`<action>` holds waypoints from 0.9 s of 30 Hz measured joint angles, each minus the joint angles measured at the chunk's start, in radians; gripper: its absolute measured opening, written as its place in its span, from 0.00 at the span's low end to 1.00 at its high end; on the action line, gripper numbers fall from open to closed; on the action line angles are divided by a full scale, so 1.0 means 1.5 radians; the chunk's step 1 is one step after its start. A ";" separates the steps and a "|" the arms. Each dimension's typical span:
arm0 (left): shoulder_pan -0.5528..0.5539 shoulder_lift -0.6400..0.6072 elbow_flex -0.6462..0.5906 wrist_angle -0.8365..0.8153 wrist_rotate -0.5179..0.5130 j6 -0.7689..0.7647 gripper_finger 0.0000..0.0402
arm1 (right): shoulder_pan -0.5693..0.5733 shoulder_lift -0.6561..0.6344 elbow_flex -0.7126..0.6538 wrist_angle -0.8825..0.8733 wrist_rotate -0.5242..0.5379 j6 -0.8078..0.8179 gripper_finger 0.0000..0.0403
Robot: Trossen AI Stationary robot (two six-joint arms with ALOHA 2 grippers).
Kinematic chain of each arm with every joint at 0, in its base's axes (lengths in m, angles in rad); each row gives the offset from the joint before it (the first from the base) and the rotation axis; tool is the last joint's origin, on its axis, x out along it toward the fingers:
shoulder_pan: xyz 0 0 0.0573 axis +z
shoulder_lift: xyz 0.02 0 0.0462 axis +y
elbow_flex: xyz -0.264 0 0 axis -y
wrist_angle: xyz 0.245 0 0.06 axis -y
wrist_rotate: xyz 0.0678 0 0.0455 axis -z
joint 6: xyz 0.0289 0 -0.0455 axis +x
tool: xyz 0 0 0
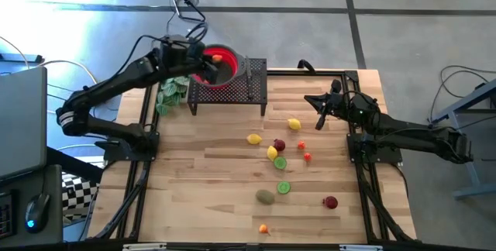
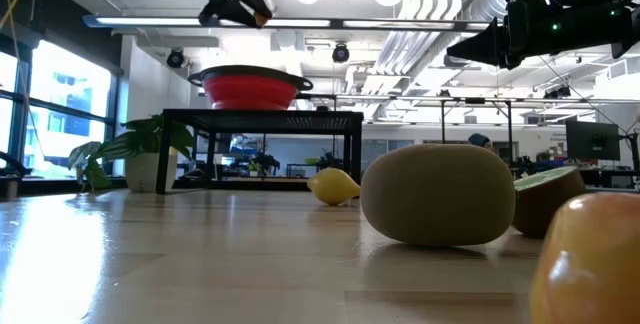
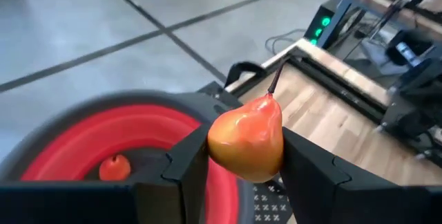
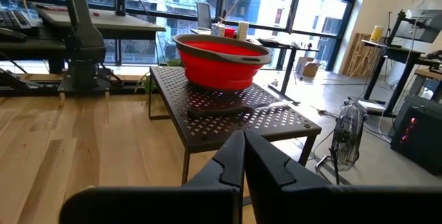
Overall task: Pick & Place Fruit
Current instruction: Put the orange pear into the red strainer bowl on the shelf
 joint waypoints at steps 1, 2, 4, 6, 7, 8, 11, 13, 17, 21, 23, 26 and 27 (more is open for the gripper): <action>0.001 0.007 0.000 -0.002 0.000 0.000 0.39 | 0.000 0.000 0.000 0.000 0.000 0.000 0.01; 0.003 0.016 0.000 -0.003 0.000 0.001 0.39 | 0.000 0.000 0.000 0.000 0.000 0.000 0.01; 0.011 0.032 0.000 -0.013 0.000 0.002 0.39 | 0.000 0.000 0.000 0.000 0.000 0.000 0.01; 0.022 0.045 -0.001 -0.023 0.002 0.002 0.39 | 0.000 0.000 0.000 0.000 0.000 0.000 0.01; 0.027 0.051 -0.001 -0.024 0.002 0.002 0.39 | 0.000 0.000 0.000 0.000 0.000 0.000 0.01; 0.032 0.057 -0.001 -0.029 0.003 0.000 0.39 | 0.000 0.000 0.000 0.000 0.000 0.000 0.01; 0.051 0.073 -0.001 -0.048 0.004 0.000 0.39 | 0.000 0.000 0.000 0.001 0.000 0.000 0.01; 0.061 0.081 -0.001 -0.054 0.004 0.000 0.39 | 0.000 0.000 0.000 0.000 0.000 0.000 0.01; 0.061 0.097 -0.001 -0.050 0.004 -0.003 0.39 | 0.000 0.000 0.000 0.000 0.000 -0.001 0.01; 0.060 0.109 -0.001 -0.041 0.006 -0.003 0.39 | 0.000 0.000 0.000 0.000 0.000 -0.007 0.01; 0.060 0.122 -0.001 -0.048 0.006 -0.003 0.39 | 0.000 0.000 0.000 0.000 0.000 -0.008 0.01; 0.060 0.140 -0.001 -0.049 -0.002 0.001 0.39 | 0.000 0.000 0.000 0.000 0.000 -0.008 0.01; 0.060 0.145 -0.001 -0.048 -0.007 0.002 0.39 | 0.000 0.000 0.000 0.000 0.000 -0.008 0.01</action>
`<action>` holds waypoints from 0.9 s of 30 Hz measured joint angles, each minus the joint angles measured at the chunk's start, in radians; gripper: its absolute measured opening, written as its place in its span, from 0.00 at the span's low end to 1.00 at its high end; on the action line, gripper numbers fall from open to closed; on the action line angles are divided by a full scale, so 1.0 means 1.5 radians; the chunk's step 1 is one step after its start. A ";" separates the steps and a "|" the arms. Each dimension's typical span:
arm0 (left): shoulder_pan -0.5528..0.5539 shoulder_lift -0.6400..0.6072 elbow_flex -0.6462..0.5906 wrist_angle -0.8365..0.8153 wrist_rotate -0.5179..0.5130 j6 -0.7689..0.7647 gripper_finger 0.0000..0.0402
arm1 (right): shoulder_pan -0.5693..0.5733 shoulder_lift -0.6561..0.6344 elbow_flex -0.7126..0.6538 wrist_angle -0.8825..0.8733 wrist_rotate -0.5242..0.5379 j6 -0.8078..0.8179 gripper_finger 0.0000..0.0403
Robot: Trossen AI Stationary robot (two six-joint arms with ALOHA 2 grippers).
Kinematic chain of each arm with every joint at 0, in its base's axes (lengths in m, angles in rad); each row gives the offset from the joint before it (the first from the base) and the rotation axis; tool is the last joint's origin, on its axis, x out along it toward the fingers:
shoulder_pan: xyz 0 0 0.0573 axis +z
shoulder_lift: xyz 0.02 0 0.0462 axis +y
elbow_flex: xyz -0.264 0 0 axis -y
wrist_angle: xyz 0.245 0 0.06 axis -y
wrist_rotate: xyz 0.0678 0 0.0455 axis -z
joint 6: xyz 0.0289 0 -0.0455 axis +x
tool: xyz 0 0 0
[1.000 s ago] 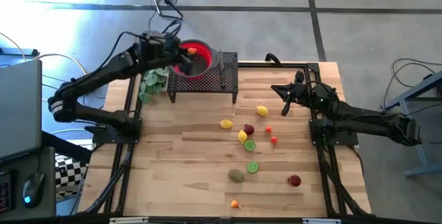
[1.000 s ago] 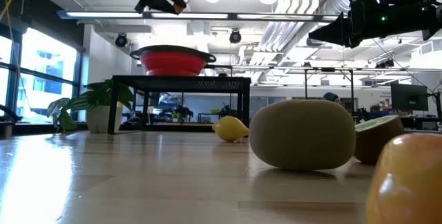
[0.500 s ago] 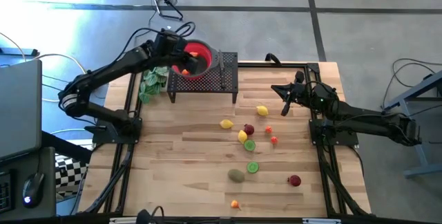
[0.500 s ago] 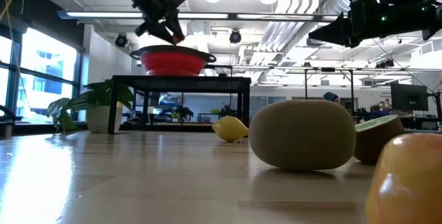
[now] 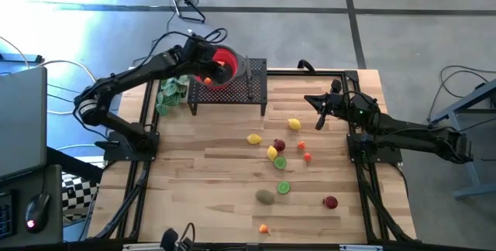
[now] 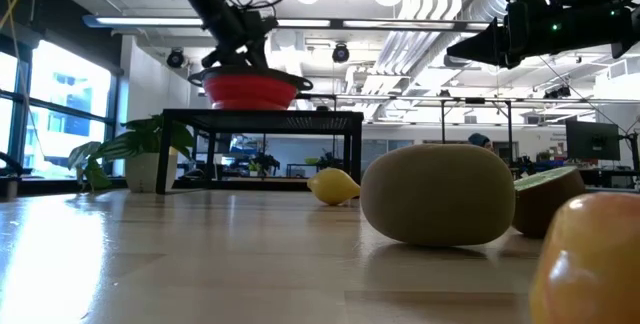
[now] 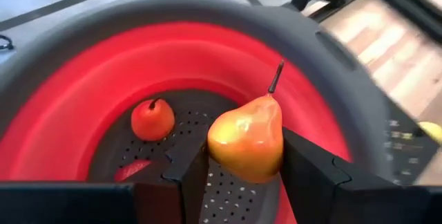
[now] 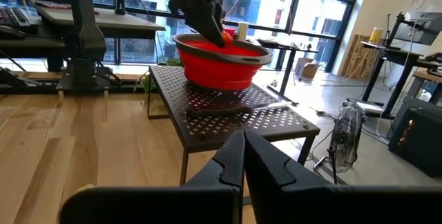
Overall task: Pick & Place Fruit
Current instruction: Put the orange pear into the red strainer bowl on the shelf
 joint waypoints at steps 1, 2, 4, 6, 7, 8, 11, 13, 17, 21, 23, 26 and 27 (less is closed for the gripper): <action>0.000 0.006 0.000 0.000 -0.007 0.000 0.39 | 0.000 0.000 0.000 0.000 0.000 0.000 0.01; 0.000 0.012 0.000 0.001 -0.013 0.000 0.39 | 0.000 0.000 0.000 0.000 0.000 0.000 0.01; 0.000 0.023 0.000 0.001 -0.030 0.000 0.39 | 0.000 0.000 0.000 0.000 0.000 0.000 0.01; 0.000 0.031 0.000 0.002 -0.045 0.001 0.39 | 0.000 0.000 0.000 0.000 0.000 -0.002 0.01; 0.000 0.034 0.000 0.002 -0.051 0.001 0.39 | 0.000 0.000 0.000 0.000 0.000 -0.004 0.01; 0.000 0.037 0.000 0.002 -0.056 0.000 0.39 | 0.000 0.000 0.000 0.000 0.000 -0.005 0.01; 0.000 0.040 0.000 0.005 -0.065 0.001 0.39 | 0.000 0.000 0.000 0.000 0.000 -0.005 0.01; 0.000 0.040 0.000 0.006 -0.065 0.000 0.39 | 0.000 0.000 0.000 0.000 0.000 -0.005 0.01; 0.000 0.040 0.000 0.006 -0.064 0.000 0.39 | 0.000 0.000 0.000 0.000 0.000 -0.005 0.01; 0.000 0.040 0.000 0.006 -0.064 0.000 0.39 | 0.000 0.000 0.000 0.000 0.000 -0.005 0.01; 0.000 0.040 0.000 0.006 -0.064 0.000 0.39 | 0.000 0.000 0.000 0.000 0.000 -0.005 0.01; 0.000 0.040 0.000 0.006 -0.064 0.000 0.39 | 0.000 0.000 0.000 0.000 0.000 -0.005 0.01; 0.000 0.040 0.000 0.006 -0.064 0.000 0.39 | 0.000 0.000 0.000 0.000 0.000 -0.005 0.01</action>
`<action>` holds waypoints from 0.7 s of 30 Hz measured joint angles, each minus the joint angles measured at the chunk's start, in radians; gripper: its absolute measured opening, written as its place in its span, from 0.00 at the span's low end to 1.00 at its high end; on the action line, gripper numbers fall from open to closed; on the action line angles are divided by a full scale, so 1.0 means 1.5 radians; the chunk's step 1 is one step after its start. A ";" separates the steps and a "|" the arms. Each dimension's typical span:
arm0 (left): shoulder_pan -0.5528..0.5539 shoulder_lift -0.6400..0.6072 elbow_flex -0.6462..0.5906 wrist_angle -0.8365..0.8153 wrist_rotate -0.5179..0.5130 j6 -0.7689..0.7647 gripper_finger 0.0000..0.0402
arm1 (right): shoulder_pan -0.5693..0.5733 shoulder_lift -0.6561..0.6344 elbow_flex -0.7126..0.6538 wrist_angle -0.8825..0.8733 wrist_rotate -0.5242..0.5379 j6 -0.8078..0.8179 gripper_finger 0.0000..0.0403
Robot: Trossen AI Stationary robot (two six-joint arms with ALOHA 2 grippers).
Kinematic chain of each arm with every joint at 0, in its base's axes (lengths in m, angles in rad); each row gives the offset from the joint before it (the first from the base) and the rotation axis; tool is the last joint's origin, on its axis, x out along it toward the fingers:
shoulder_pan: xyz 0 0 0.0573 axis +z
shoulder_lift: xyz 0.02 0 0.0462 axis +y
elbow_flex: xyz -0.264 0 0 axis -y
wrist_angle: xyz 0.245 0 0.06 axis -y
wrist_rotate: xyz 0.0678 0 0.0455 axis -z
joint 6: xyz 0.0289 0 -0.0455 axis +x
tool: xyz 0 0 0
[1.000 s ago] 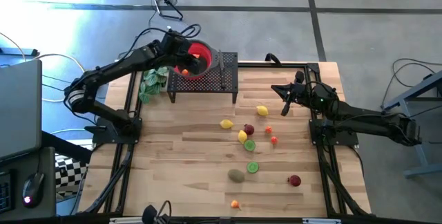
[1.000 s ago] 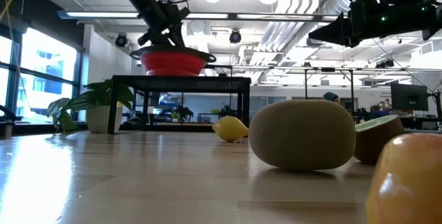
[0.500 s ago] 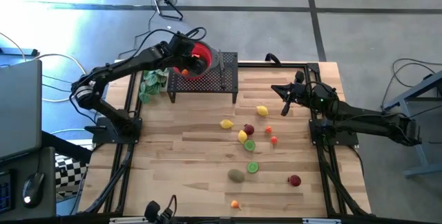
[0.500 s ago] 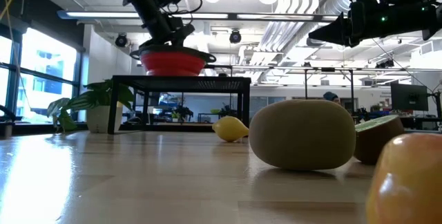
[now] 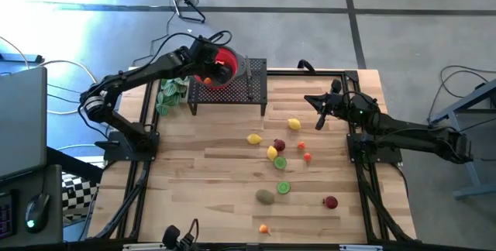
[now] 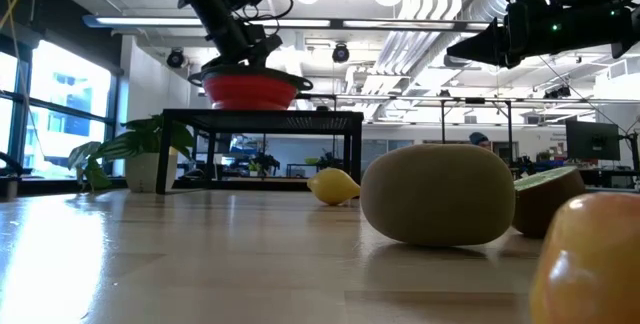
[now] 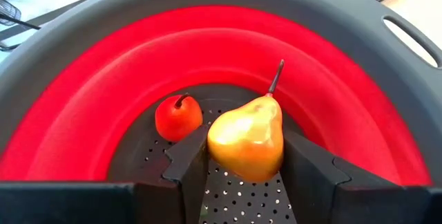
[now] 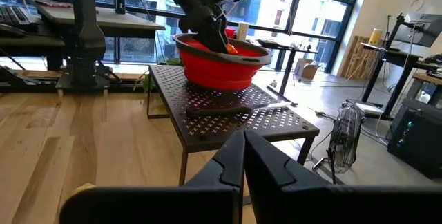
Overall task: Pick & Place Fruit
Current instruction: Put the orange pear into the red strainer bowl on the shelf, then put the yellow lemon into the red strainer bowl on the shelf
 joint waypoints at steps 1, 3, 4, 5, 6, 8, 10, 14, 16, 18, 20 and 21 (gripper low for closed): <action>0.000 0.000 0.000 0.000 0.000 0.000 0.39 | 0.000 0.000 0.000 0.000 0.000 0.000 0.01; 0.000 0.000 0.000 0.000 0.000 0.000 0.39 | 0.000 0.000 0.000 0.000 0.000 0.000 0.01; 0.000 0.000 0.000 0.000 0.000 0.000 0.40 | 0.000 0.000 0.000 0.000 0.000 0.000 0.01; 0.000 0.000 0.000 0.000 0.000 0.000 0.41 | 0.000 0.000 0.000 0.000 0.000 0.000 0.01; 0.000 0.000 0.000 0.000 0.000 0.000 0.42 | 0.000 0.000 0.000 0.000 0.000 0.000 0.01; 0.000 0.000 0.000 0.000 0.000 0.000 0.45 | 0.000 0.000 0.000 0.000 0.000 0.000 0.01; 0.000 0.000 0.000 0.000 0.000 0.000 0.49 | 0.000 0.000 0.000 0.000 0.000 0.000 0.01; 0.000 0.000 0.000 0.000 0.000 0.000 0.55 | 0.000 0.000 0.000 0.000 0.000 0.000 0.01; 0.000 0.000 0.000 0.000 0.001 0.000 0.56 | 0.000 0.000 0.000 0.000 0.000 0.000 0.01; 0.000 0.000 0.000 0.000 0.001 0.000 0.57 | 0.000 0.000 0.000 0.000 0.000 0.000 0.01; 0.000 0.000 0.000 0.000 0.001 0.000 0.57 | 0.000 0.000 0.000 0.000 0.000 -0.001 0.01; 0.000 0.000 0.000 0.000 0.001 0.000 0.57 | 0.000 0.000 0.000 0.000 0.000 -0.003 0.01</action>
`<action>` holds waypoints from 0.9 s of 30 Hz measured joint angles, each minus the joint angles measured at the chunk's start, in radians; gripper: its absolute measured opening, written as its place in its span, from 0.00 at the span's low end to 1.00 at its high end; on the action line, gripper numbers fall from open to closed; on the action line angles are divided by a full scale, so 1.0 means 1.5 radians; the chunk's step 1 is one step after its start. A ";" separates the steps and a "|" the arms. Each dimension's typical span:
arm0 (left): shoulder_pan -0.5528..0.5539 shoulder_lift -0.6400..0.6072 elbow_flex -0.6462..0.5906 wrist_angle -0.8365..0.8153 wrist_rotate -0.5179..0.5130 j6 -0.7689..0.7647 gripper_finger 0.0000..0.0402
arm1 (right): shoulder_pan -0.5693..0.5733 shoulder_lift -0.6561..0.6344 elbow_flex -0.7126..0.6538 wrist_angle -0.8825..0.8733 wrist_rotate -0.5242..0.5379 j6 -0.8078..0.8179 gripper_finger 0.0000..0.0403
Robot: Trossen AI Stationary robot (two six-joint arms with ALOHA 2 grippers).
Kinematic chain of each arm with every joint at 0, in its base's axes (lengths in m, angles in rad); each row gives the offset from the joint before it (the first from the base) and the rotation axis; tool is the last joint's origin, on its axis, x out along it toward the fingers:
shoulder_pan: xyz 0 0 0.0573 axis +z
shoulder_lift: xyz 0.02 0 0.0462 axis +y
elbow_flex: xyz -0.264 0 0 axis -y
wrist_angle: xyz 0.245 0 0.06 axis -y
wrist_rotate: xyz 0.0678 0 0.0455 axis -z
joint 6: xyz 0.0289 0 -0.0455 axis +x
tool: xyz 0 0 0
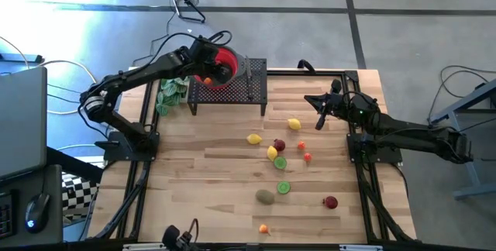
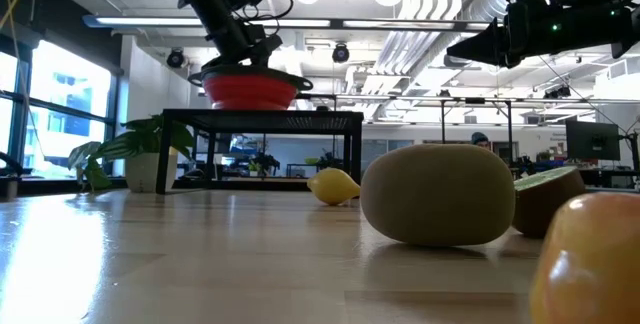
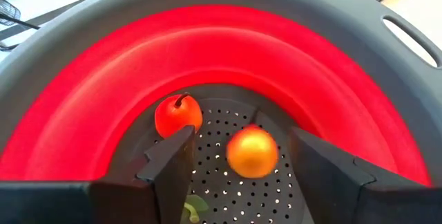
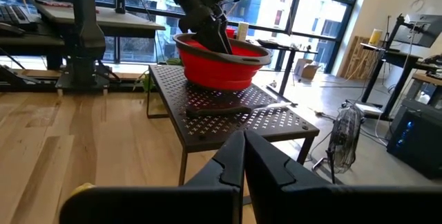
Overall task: Pick & Place Fruit
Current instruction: Put the yellow lemon into the red strainer bowl on the shelf
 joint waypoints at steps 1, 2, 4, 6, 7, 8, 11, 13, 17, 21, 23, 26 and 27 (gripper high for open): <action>0.000 0.000 0.000 0.000 0.000 0.000 0.57 | 0.000 0.000 0.000 0.000 0.000 -0.001 0.01; 0.000 0.000 0.000 0.000 0.000 0.000 0.57 | 0.000 0.000 0.000 0.000 0.000 -0.001 0.01; 0.000 0.000 0.000 0.000 0.000 0.000 0.57 | 0.000 0.000 0.000 0.000 0.000 -0.001 0.01; 0.000 0.000 0.000 0.000 0.000 0.000 0.57 | 0.000 0.000 0.000 0.000 0.000 -0.001 0.01; 0.000 0.000 0.000 0.000 0.000 0.000 0.57 | 0.000 0.000 0.000 0.000 0.000 -0.002 0.01; 0.000 0.000 0.000 0.000 0.000 0.000 0.57 | 0.000 0.000 0.000 0.000 0.000 -0.002 0.01; 0.000 0.000 0.000 0.000 0.000 0.000 0.57 | 0.000 0.000 0.000 0.000 0.000 -0.002 0.01; 0.000 0.000 0.000 0.000 0.000 0.000 0.57 | 0.000 0.000 0.000 0.000 0.000 -0.002 0.01; 0.000 0.000 0.000 0.000 0.000 -0.001 0.57 | 0.000 0.000 0.000 0.000 0.000 -0.002 0.01; 0.000 -0.017 -0.001 0.001 0.005 0.014 0.57 | 0.000 0.000 0.000 0.000 0.000 -0.002 0.01; 0.000 -0.033 -0.001 0.001 0.030 0.033 0.57 | 0.000 0.000 0.000 0.000 0.000 -0.002 0.01; -0.001 -0.066 -0.001 -0.003 0.072 0.052 0.57 | 0.000 0.000 0.000 0.006 0.000 -0.002 0.01; -0.005 -0.080 -0.001 -0.002 0.079 0.056 0.57 | 0.000 0.000 0.000 0.009 0.000 -0.002 0.01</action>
